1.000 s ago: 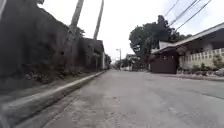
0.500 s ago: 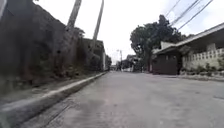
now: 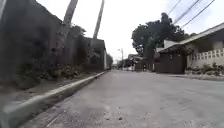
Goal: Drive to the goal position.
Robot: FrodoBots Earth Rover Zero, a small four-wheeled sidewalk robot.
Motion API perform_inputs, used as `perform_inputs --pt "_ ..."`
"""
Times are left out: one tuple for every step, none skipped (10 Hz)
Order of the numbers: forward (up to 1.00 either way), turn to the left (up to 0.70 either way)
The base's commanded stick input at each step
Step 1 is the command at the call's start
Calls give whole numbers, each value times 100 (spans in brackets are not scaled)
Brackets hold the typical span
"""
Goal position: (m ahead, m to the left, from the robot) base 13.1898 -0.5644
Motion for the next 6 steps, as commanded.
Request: perform_inputs --pt "85 -32" --pt "85 -6" --pt "85 0" --pt "85 0" --pt "85 0" --pt "85 0"
